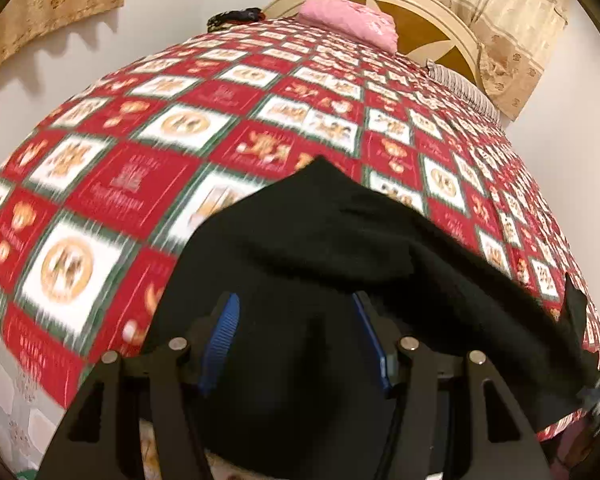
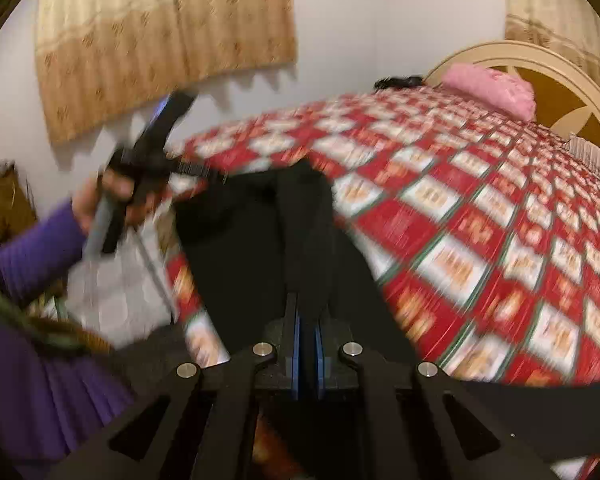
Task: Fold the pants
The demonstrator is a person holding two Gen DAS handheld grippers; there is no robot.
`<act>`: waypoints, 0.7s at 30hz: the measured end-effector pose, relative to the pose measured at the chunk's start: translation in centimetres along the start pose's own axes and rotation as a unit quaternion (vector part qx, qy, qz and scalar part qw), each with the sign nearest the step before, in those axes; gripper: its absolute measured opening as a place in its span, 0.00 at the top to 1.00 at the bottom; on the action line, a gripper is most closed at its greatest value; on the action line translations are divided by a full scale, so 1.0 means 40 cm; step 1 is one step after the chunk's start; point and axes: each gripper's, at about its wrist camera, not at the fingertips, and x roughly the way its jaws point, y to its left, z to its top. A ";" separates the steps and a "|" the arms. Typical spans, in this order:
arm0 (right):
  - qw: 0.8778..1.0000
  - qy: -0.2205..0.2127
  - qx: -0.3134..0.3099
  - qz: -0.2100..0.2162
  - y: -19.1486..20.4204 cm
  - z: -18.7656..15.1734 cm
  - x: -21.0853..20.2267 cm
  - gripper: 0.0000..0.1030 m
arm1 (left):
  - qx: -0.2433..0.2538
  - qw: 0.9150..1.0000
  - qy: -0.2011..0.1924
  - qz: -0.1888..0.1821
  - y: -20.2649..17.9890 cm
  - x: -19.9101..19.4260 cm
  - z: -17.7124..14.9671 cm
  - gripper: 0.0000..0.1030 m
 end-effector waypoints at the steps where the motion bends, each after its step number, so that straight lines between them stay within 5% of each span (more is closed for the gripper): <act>1: 1.000 0.014 0.003 0.000 0.014 -0.033 0.019 0.94 | -0.001 1.000 0.001 0.001 0.004 -0.003 -0.004 0.42; 6: 0.997 0.061 0.038 -0.010 0.029 -0.149 0.104 0.94 | -0.002 1.000 -0.004 -0.011 -0.007 -0.033 0.054 0.42; 12: 0.996 0.037 0.076 0.000 -0.005 -0.159 0.105 0.94 | 0.060 0.998 0.013 -0.016 -0.137 0.029 0.154 0.40; 16: 0.996 0.025 0.090 0.005 -0.006 -0.169 0.105 0.94 | 0.068 0.994 0.073 0.033 -0.224 0.168 0.208 0.40; 21: 0.994 0.006 0.112 0.014 -0.012 -0.180 0.101 0.94 | 0.057 0.980 0.163 0.097 -0.251 0.285 0.194 0.40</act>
